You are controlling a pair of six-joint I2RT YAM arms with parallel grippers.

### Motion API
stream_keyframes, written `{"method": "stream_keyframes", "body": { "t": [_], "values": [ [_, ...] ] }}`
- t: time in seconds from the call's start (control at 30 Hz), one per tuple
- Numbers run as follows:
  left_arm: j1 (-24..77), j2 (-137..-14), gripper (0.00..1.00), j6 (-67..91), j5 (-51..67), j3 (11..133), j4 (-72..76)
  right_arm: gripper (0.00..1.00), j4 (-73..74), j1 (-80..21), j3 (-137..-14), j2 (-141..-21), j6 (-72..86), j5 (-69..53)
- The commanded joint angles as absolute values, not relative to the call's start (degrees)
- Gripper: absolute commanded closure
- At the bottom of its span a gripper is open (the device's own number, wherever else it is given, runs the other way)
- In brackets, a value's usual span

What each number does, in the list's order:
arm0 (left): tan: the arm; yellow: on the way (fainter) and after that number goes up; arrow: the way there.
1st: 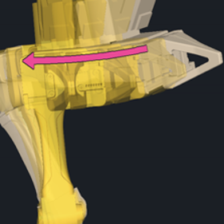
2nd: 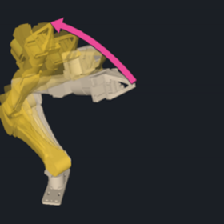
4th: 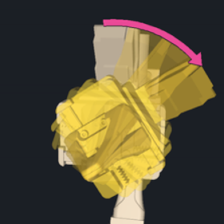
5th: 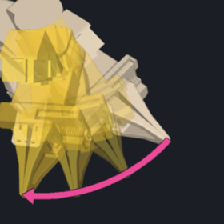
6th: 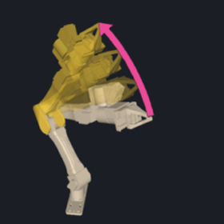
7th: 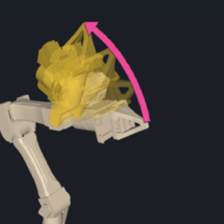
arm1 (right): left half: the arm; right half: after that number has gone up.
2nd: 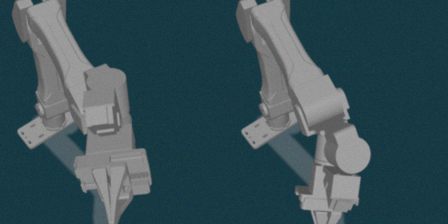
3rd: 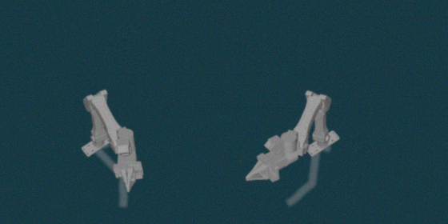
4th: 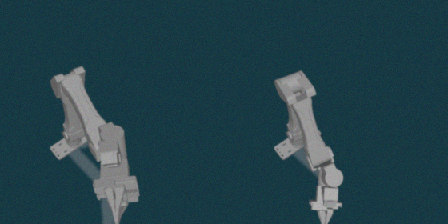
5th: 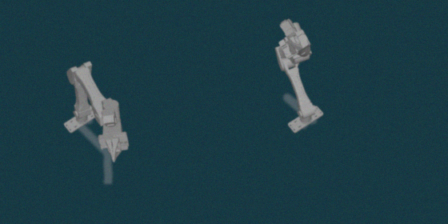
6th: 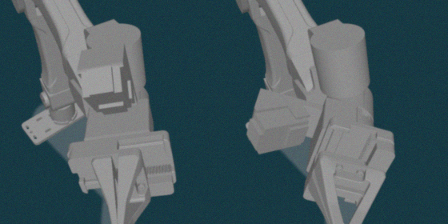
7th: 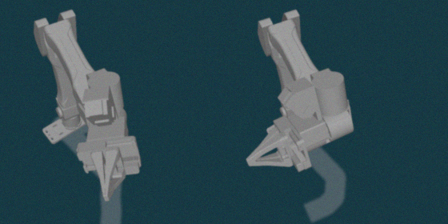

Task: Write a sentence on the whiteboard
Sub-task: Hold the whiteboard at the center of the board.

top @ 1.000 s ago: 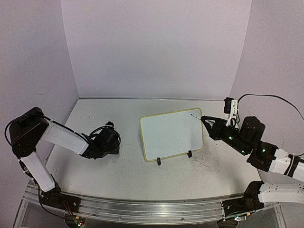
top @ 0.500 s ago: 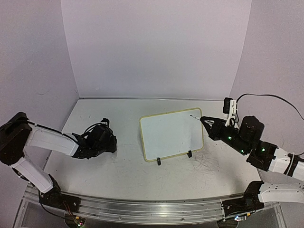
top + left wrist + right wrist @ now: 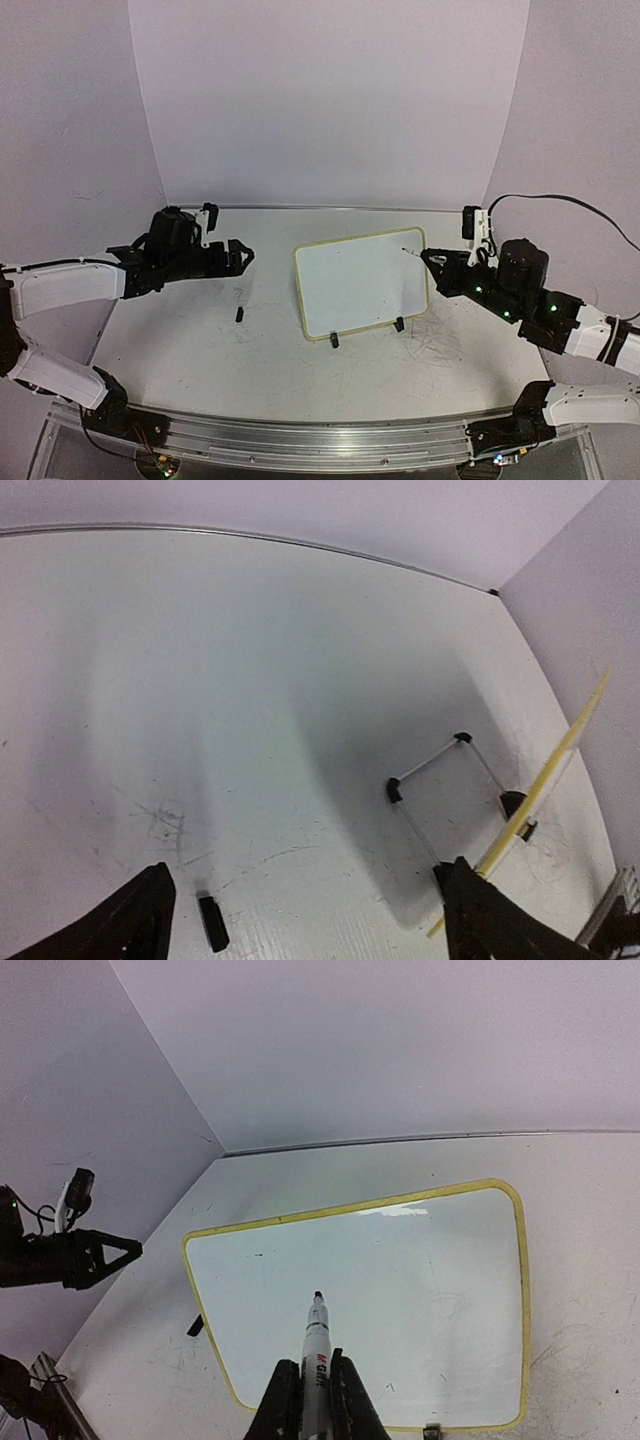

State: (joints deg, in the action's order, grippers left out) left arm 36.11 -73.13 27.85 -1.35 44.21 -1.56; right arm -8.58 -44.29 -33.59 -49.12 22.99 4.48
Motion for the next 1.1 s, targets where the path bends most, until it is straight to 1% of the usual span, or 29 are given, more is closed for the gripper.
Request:
{"method": "stream_keyframes", "body": {
  "t": [0.0, 0.1, 0.27, 0.4, 0.5, 0.57, 0.7, 0.9, 1.07],
  "values": [
    [32.08, -74.16, 0.01, 22.61, 20.6, 49.91, -0.34, 1.0, -7.19, -44.21, -36.89, -49.96, 20.55, 6.22],
    [30.81, -77.59, 0.01, 21.96, 27.78, 51.99, 2.28, 1.0, -5.91, -44.21, -38.6, -51.99, 20.13, 5.56],
    [30.24, -83.41, 0.01, 20.32, 31.66, 56.93, 3.23, 1.0, -3.95, -44.3, -41.49, -55.59, 19.3, 2.88],
    [29.82, -88.36, 0.05, 20.69, 31.36, 61.9, 3.03, 1.0, -3.73, -44.3, -42.14, -56.71, 19.09, 1.3],
    [29.45, -92.16, 0.08, 20.52, 33.86, 66.14, 1.77, 1.0, -3.3, -44.3, -43.21, -57.59, 18.52, 1.01],
    [29.44, -94.45, 0.11, 19.2, 34.58, 68.28, 0.76, 1.0, -3.04, -44.3, -43.9, -58.14, 18.0, 1.2],
    [29.43, -95.32, 0.15, 16.88, 34.47, 67.68, 0.35, 1.0, -2.74, -44.3, -45.93, -60.35, 17.0, 1.14],
    [29.48, -92.54, 0.15, 15.71, 34.86, 63.55, 0.65, 1.0, -2.53, -44.34, -48.25, -64.09, 16.17, 0.49],
    [29.46, -93.94, 0.14, 17.63, 36.88, 63.29, 2.16, 1.0, -2.62, -44.4, -50.31, -66.27, 15.41, -1.4]
  ]
}}
